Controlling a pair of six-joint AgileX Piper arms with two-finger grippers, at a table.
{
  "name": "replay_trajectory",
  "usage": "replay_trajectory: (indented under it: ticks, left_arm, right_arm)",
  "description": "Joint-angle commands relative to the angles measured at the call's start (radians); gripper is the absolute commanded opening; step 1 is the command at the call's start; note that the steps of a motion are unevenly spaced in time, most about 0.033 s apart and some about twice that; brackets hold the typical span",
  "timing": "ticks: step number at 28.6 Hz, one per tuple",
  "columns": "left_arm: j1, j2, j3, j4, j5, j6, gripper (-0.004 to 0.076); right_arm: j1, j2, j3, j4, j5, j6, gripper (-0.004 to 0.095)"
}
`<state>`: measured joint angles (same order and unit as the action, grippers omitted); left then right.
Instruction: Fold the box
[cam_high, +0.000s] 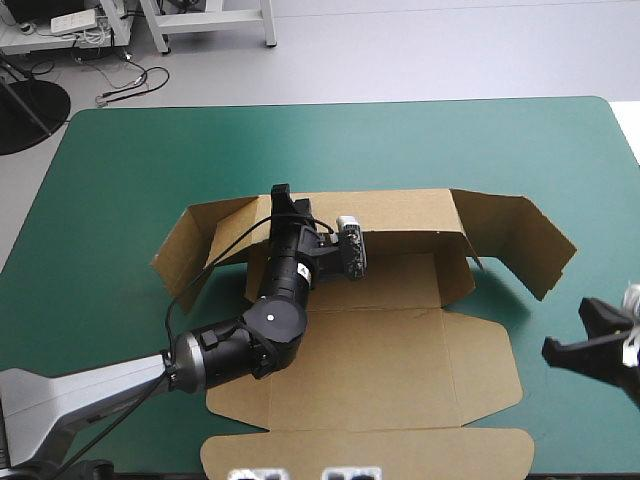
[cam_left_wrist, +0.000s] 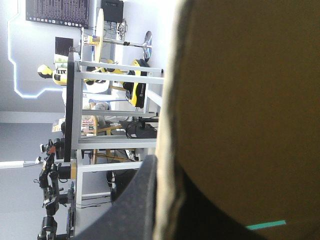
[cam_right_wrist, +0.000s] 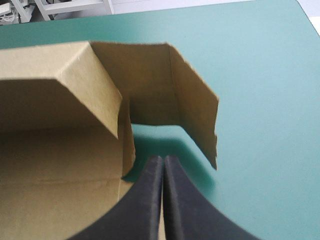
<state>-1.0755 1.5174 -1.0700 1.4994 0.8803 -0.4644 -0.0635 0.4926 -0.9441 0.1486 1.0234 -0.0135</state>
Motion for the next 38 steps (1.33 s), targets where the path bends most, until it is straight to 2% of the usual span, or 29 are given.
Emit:
replay_trajectory:
  ticks: [1,9,19,24,28,34,38]
  left_arm:
    - [-0.009,-0.047,-0.025,0.065,0.024,-0.021,-0.001]
    - [-0.009,-0.047,-0.025,0.065,0.024,-0.019,-0.001]
    - [-0.009,-0.047,-0.025,0.065,0.024,-0.019,-0.001]
    - [-0.009,-0.047,-0.025,0.065,0.028,-0.025,-0.001]
    - [-0.009,-0.047,-0.025,0.065,0.037,-0.035,-0.001]
    - [-0.009,-0.047,-0.025,0.065,0.045,-0.055,-0.001]
    - [-0.009,-0.047,-0.025,0.065,0.045,-0.057,-0.001]
  right_arm:
    - [0.001,0.209,-0.18,0.035,-0.103,-0.024,-0.0012]
    - [0.001,0.655,-0.505,0.212,-0.083,-0.12,-0.002]
    - [0.001,0.985,-0.652,0.226,-0.023,-0.143,-0.002]
    - [-0.009,1.062,-0.65,0.236,0.035,-0.165,-0.002]
    - [-0.044,1.077,-0.648,0.324,0.086,-0.205,-0.002]
    - [-0.081,1.077,-0.646,0.349,0.228,-0.271,-0.002]
    - [-0.081,1.058,-0.623,0.381,0.228,-0.282,-0.002]
